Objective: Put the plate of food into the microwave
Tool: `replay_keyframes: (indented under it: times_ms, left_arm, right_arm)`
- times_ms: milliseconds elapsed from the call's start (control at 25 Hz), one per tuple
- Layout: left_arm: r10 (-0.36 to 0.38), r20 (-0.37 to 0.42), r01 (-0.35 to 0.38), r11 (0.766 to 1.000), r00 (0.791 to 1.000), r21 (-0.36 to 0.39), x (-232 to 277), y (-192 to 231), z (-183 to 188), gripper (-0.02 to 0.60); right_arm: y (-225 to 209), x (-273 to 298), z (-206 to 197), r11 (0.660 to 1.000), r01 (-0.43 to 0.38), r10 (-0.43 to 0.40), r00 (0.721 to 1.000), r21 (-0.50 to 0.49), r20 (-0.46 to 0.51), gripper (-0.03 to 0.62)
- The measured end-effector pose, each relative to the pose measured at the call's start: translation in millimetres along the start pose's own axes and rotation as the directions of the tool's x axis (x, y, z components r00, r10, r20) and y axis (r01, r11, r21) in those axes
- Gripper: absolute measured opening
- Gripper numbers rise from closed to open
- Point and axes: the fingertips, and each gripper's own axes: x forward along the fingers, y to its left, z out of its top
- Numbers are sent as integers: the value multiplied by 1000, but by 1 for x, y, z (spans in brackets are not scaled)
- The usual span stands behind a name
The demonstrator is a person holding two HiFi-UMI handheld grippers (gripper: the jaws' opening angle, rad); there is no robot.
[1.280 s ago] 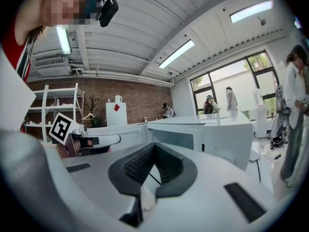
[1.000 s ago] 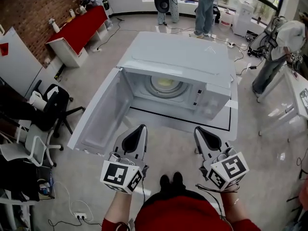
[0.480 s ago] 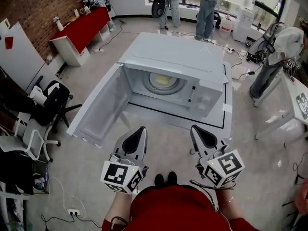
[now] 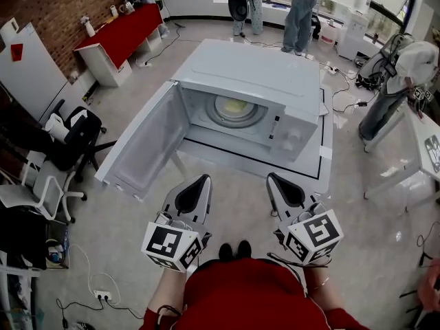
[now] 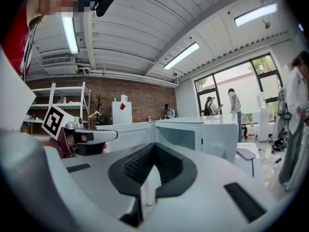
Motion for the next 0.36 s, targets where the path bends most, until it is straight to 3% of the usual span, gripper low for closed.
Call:
replay_keyframes:
  times_ms: [360]
  left_arm:
    - [-8, 7, 8, 1000, 1000, -10, 0, -7, 0, 8]
  right_arm:
    - [-1, -7, 1, 1000, -6, 6, 1000, -14, -1, 12]
